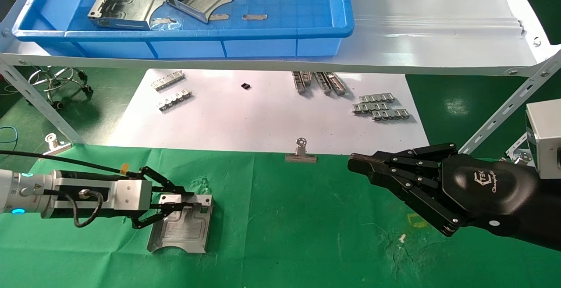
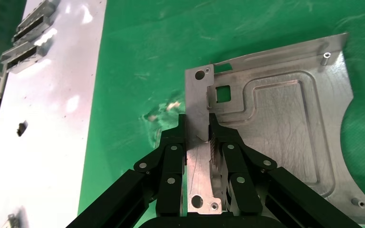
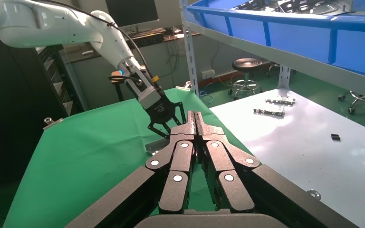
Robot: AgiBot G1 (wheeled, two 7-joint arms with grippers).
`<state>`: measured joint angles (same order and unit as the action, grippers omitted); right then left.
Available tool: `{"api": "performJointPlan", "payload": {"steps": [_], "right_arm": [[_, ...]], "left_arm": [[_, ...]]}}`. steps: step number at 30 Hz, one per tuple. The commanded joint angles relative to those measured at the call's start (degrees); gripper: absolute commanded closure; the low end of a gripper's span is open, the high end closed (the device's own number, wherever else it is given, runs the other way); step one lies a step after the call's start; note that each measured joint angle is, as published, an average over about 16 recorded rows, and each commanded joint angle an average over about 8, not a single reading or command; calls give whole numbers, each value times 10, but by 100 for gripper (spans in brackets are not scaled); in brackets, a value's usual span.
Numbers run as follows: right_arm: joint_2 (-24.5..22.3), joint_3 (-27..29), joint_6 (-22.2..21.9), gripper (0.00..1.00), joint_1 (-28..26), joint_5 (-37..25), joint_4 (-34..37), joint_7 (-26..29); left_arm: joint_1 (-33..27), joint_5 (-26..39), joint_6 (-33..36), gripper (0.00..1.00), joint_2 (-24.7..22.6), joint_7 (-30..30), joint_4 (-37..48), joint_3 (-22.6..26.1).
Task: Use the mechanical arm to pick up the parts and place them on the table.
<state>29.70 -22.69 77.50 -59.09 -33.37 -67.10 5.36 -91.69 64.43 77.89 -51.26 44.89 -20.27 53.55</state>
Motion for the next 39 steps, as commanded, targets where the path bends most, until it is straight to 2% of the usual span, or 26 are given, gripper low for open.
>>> {"api": "performJointPlan", "payload": {"steps": [1,8,14,15,16,22,23,24,39], "right_arm": [[0,0,0,100,0,0,0,0],[0,0,0,100,0,0,0,0],[0,0,0,98,0,0,0,0],[0,0,0,93,0,0,0,0],[0,0,0,84,0,0,0,0],[0,0,0,12,0,0,0,0],[0,0,0,3,0,0,0,0],[0,0,0,0,0,0,0,0],[0,0,0,0,0,0,0,0]], "left_arm": [[-1,1,-4,0,-3,5,7,0],[-6,-7,9,0,-3,24,18,-6],[-19,-13,57,0,11,18,17,-6],[-21,-14,68,0,14,11,17,-6],[-23,-16,79,0,16,5,16,-5],[-14,-27,105,0,27,-34,-5,-18],[-10,-30,104,0,29,-39,-13,-24],[-5,-33,101,0,31,-45,-20,-30],[77,-85,95,0,66,-182,-158,-123]]}}
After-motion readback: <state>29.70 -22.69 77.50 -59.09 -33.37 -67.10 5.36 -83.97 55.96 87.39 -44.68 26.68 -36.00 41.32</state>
